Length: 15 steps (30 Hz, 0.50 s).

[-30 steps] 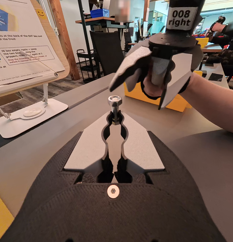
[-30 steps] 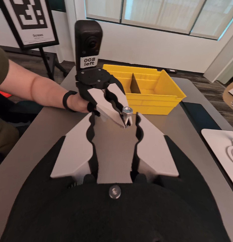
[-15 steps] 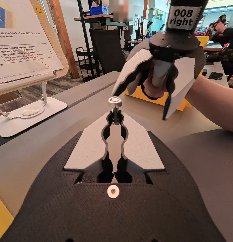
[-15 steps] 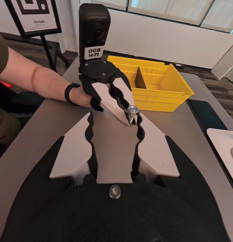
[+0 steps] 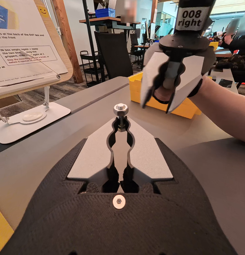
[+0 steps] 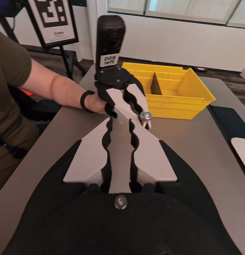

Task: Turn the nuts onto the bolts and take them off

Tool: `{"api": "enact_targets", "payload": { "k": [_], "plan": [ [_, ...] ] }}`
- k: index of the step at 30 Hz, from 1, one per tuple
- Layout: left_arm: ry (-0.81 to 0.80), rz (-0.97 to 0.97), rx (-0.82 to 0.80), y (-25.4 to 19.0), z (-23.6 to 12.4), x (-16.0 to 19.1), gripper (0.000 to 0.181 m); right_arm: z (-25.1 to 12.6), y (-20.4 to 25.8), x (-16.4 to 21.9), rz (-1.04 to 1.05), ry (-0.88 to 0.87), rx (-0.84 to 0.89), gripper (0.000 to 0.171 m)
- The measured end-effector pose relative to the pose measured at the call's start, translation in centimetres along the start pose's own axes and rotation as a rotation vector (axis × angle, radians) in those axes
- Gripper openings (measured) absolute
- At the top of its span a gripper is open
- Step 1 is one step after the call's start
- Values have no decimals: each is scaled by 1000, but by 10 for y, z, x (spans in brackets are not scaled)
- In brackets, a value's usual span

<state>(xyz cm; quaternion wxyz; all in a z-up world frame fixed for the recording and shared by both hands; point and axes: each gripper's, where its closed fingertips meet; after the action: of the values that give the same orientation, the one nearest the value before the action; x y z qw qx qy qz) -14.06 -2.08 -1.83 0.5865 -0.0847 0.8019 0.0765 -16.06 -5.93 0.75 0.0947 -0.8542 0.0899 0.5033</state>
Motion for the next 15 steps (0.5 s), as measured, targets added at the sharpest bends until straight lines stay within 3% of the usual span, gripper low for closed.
{"api": "enact_targets", "payload": {
  "k": [3, 4, 7, 8, 9, 11, 13, 15],
  "plan": [
    [3, 12, -1, -2, 1, 0, 7, 5, -14, 3, 16, 9, 86, 68],
    [6, 16, 0, -3, 1, 1, 7, 9, -14, 4, 12, 18, 86, 74],
    [12, 15, 5, -3, 2, 2, 7, 12, -9, 8, -9, 53, 72, 64],
    [11, 11, 7, -3, 2, 2, 7, 8, -9, 9, -17, 60, 72, 50],
    [8, 8, 2, -2, 2, 1, 7, 4, 1, 9, -35, 52, 7, 19],
    [7, 8, -1, -1, 1, 1, 7, -2, -4, 0, -4, -5, 23, 24],
    [3, 7, 4, -2, 1, 0, 7, 0, -15, -1, 20, -13, 86, 60],
    [6, 13, 3, -3, 1, 1, 7, 6, -16, 3, 14, 13, 99, 72]
  ]
}}
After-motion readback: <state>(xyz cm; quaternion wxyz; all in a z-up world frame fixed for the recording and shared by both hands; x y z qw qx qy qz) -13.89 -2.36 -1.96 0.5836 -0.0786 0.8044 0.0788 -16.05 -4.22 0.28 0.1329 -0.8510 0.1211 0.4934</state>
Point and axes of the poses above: each gripper's, where its closed fingertips meet, z out along the fingers, x out of its underside, y = z × x across the jaws, and after that the axes turned 11 degrees about y, right-handed
